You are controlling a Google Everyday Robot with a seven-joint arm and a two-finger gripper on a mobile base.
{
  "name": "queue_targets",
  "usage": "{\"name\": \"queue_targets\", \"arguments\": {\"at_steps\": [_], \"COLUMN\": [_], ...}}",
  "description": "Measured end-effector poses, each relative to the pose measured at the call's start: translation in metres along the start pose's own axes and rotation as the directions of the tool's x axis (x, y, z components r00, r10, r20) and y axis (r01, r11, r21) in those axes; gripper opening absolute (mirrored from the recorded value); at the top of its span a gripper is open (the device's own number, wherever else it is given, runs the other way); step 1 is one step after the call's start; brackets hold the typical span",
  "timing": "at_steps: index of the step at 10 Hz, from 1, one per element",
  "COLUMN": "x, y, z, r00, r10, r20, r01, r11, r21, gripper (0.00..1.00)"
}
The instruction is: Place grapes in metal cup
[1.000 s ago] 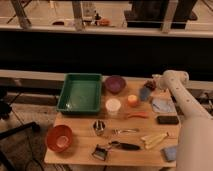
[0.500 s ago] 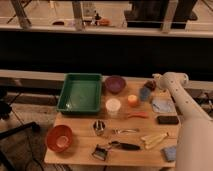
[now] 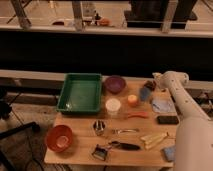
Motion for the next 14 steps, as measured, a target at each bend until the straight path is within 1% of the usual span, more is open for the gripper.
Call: {"name": "queue_targets", "arguments": {"at_steps": [1,2,3,4,5,6,7,8,9,10,12,14], "x": [-0.002,-0.001,-0.001,-0.002,-0.002,-0.002,-0.002,-0.002,-0.002,-0.001,-0.001,0.008], "y": [0.001,0.005,0.012,0.014,0.016,0.016,0.015,0.016,0.015,0.014,0.008,0.006], "z": [0.004,0.009,0.02,0.026,0.03,0.032,0.03,0.032,0.033,0.031,0.024,0.014], "r00": [1.0,1.0,1.0,0.999,0.999,0.999,0.999,0.999,0.998,0.998,0.997,0.995], "r10": [0.001,0.005,0.011,0.015,0.02,0.022,0.018,0.028,0.039,0.048,0.071,0.096], "r20": [0.007,0.013,0.022,0.028,0.035,0.037,0.036,0.039,0.041,0.041,0.034,0.018], "r01": [0.0,-0.004,-0.01,-0.013,-0.017,-0.018,-0.015,-0.025,-0.035,-0.044,-0.068,-0.095], "r11": [1.0,1.0,0.998,0.997,0.996,0.996,0.996,0.995,0.995,0.995,0.995,0.994], "r21": [-0.011,-0.031,-0.056,-0.071,-0.087,-0.09,-0.09,-0.094,-0.095,-0.093,-0.073,-0.049], "gripper": [0.59,0.54,0.54,0.52,0.46,0.35,0.17,0.05,0.01,0.01,0.01,0.01]}}
